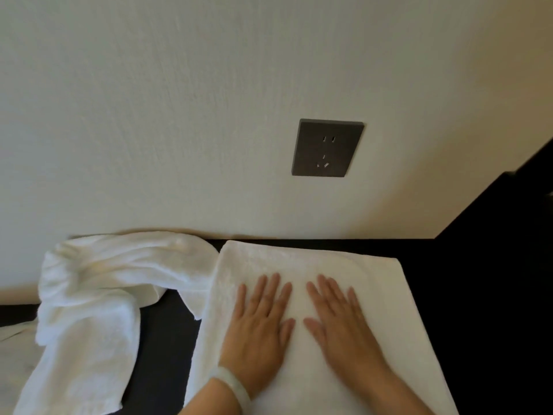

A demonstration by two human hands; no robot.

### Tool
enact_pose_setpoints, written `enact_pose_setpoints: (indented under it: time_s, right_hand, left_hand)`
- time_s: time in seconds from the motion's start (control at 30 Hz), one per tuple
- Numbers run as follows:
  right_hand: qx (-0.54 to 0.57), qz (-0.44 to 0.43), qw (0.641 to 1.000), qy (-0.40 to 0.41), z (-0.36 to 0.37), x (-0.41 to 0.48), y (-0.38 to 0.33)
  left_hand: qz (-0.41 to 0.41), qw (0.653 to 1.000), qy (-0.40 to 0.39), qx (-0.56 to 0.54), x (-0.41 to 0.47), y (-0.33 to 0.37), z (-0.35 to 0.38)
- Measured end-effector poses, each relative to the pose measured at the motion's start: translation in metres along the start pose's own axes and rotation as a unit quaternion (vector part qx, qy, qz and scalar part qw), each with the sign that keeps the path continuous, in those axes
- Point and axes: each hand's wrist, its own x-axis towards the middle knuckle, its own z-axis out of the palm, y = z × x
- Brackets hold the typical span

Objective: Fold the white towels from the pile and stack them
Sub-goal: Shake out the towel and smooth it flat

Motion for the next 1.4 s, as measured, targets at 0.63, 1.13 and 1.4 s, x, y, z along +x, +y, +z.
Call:
enact_pose_setpoints:
  time_s: [0.63,1.13,1.4]
  right_hand:
    - [-0.068,0.302,0.947,-0.08,-0.026,-0.101,0.06]
    - [-0.016,0.26,0.965,-0.025,-0.006,-0.202,0.025]
    - [0.139,0.085,0.986,0.037,-0.033,-0.24,0.029]
  left_hand:
    - [-0.154,0.983,-0.088,0.05,-0.074,-0.037,-0.01]
    - [-0.138,0.989,-0.051,0.024,-0.169,-0.004,0.005]
    - [0.042,0.992,0.039,-0.116,-0.186,0.038,-0.016]
